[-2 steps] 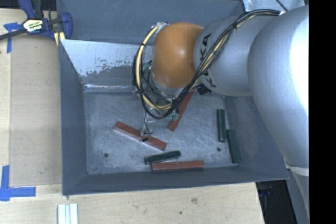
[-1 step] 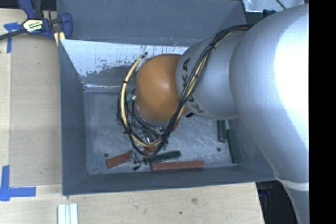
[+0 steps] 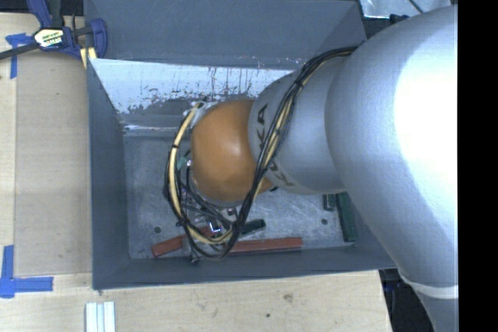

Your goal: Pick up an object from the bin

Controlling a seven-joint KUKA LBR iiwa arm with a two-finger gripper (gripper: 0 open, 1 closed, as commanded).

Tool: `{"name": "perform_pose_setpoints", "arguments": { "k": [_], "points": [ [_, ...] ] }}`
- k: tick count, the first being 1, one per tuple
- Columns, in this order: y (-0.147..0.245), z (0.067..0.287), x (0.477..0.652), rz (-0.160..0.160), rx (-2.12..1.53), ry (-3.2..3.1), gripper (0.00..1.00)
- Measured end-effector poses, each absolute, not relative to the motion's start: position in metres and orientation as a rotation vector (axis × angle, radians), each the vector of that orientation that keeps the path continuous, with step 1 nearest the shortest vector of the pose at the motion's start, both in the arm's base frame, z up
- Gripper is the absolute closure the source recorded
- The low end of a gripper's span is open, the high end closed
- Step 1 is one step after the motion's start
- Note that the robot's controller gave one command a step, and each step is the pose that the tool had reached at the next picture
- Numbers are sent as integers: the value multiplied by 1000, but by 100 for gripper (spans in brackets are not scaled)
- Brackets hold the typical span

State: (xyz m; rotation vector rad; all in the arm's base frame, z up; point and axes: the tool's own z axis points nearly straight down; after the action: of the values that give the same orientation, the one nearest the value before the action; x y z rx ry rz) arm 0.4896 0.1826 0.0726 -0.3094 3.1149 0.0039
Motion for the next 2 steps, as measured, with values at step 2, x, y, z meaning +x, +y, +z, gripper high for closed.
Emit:
{"name": "perform_pose_setpoints", "arguments": {
  "k": [2],
  "points": [
    [150, 72, 489, 3, -61, 3141, 0]
  ]
}}
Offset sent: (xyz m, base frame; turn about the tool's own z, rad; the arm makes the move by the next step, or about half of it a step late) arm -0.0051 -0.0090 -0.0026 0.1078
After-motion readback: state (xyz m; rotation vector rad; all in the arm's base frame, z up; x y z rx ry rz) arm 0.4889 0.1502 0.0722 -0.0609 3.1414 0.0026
